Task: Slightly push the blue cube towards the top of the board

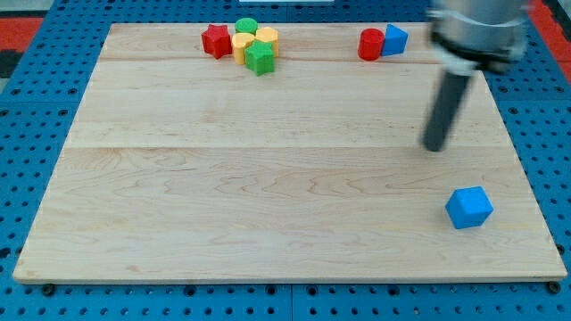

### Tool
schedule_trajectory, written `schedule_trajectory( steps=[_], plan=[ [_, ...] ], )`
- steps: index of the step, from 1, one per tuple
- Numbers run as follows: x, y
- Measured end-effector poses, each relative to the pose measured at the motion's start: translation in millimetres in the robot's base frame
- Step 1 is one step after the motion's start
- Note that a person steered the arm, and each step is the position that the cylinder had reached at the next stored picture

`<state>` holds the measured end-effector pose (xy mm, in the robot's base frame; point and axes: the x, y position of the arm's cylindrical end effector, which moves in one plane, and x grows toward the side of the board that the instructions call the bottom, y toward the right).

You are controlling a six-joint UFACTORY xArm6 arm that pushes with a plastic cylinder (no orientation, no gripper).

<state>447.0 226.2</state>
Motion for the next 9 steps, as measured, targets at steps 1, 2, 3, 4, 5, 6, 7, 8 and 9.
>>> schedule_trajectory(
  steps=[1, 2, 3, 4, 5, 6, 7, 8, 9],
  plan=[
    [17, 83],
    [97, 71],
    [115, -5],
    [91, -67],
    [68, -132],
    [67, -184],
    [57, -163],
    [45, -130],
    [15, -113]
  ],
)
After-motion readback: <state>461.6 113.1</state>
